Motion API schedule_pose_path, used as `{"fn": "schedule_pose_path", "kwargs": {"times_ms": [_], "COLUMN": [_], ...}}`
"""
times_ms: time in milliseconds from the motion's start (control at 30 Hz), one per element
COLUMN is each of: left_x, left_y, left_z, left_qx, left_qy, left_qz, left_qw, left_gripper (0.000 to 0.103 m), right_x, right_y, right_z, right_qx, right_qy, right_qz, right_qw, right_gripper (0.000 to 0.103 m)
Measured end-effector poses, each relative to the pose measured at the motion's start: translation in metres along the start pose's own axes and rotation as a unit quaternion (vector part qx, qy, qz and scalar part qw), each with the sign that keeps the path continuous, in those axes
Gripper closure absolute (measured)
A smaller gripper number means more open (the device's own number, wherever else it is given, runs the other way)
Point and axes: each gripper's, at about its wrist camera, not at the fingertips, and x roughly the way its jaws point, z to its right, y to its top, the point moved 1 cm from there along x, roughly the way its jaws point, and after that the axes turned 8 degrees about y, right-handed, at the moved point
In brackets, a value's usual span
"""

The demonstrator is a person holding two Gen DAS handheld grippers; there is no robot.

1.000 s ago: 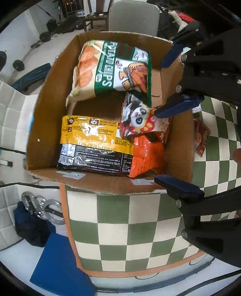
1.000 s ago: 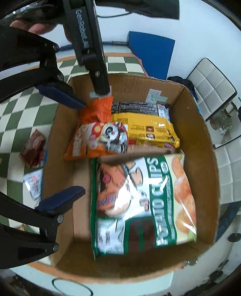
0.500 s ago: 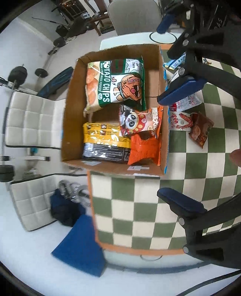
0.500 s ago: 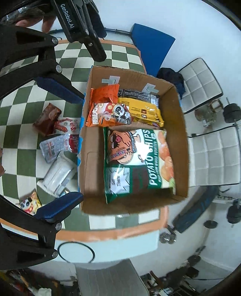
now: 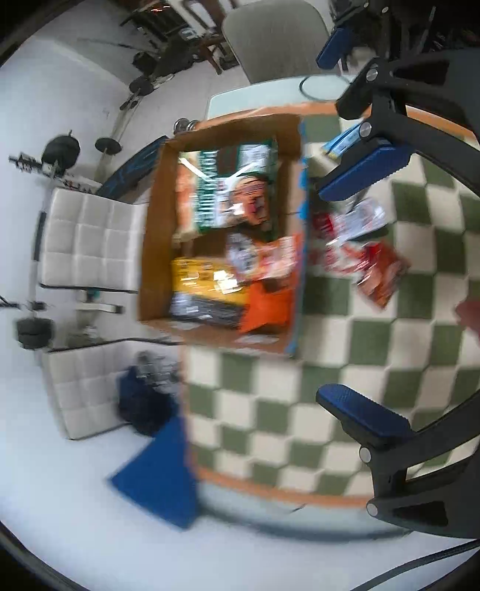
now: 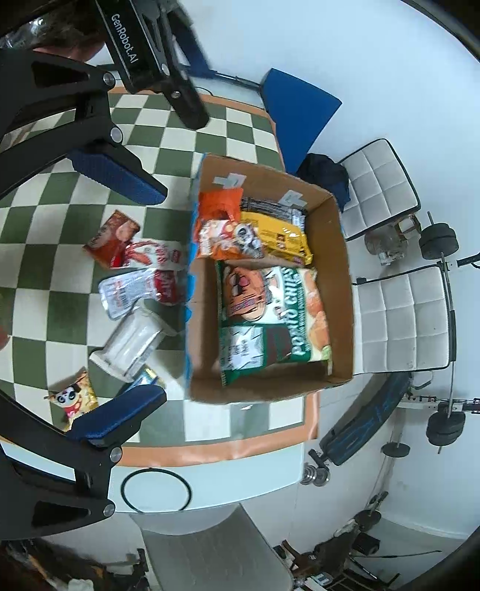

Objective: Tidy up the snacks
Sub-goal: 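Grasp the brown shrimp-cracker pack with the left tool while the right tool grasps the white bread pack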

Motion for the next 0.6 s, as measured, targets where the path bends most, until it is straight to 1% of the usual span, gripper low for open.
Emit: {"fn": "schedule_pose_path", "kwargs": {"times_ms": [33,67,100,133,167,200,233,267,367,400,433,467,533,600], "left_x": [0.010,0.022,0.037,0.058,0.072,0.095,0.108,0.124,0.171,0.179,0.190,0.196,0.211,0.219], "left_y": [-0.009,-0.018,-0.028,-0.041,-0.050,-0.063,-0.072,-0.081,-0.107,-0.112,-0.117,-0.119,-0.123,-0.124], "left_z": [0.000,-0.001,-0.002,-0.003,-0.004,-0.004,-0.004,-0.005,-0.007,-0.007,-0.006,-0.006,-0.004,-0.001], "left_qx": [-0.014,-0.029,-0.047,-0.069,-0.082,-0.105,-0.122,-0.141,-0.208,-0.219,-0.234,-0.243,-0.259,-0.268], "left_qy": [-0.011,-0.019,-0.026,-0.034,-0.039,-0.046,-0.053,-0.061,-0.076,-0.077,-0.077,-0.076,-0.066,-0.059], "left_qz": [-0.021,-0.043,-0.070,-0.104,-0.125,-0.159,-0.180,-0.203,-0.268,-0.278,-0.289,-0.294,-0.301,-0.303], "left_qw": [0.9996,0.9985,0.9961,0.9916,0.9880,0.9806,0.9747,0.9670,0.9376,0.9322,0.9250,0.9213,0.9153,0.9127], "left_gripper": [0.001,0.001,0.001,0.001,0.001,0.002,0.004,0.007,0.016,0.017,0.019,0.019,0.023,0.023], "right_x": [0.004,0.012,0.019,0.025,0.037,0.044,0.051,0.061,0.084,0.094,0.100,0.107,0.122,0.137], "right_y": [-0.005,-0.011,-0.015,-0.020,-0.026,-0.031,-0.036,-0.041,-0.049,-0.052,-0.054,-0.055,-0.057,-0.058], "right_z": [0.007,0.017,0.025,0.032,0.043,0.051,0.057,0.065,0.079,0.084,0.087,0.089,0.092,0.093], "right_qx": [-0.001,-0.001,0.000,0.000,0.001,0.002,0.001,-0.002,-0.009,-0.014,-0.018,-0.024,-0.037,-0.054], "right_qy": [0.001,-0.001,-0.003,-0.005,-0.010,-0.013,-0.015,-0.021,-0.027,-0.028,-0.030,-0.031,-0.028,-0.031], "right_qz": [-0.007,-0.024,-0.036,-0.049,-0.065,-0.073,-0.081,-0.092,-0.113,-0.120,-0.124,-0.130,-0.139,-0.151], "right_qw": [1.000,1.000,0.999,0.999,0.998,0.997,0.997,0.996,0.993,0.992,0.992,0.991,0.989,0.986], "right_gripper": [0.003,0.003,0.003,0.003,0.003,0.003,0.003,0.003,0.003,0.003,0.003,0.003,0.003,0.004]}}
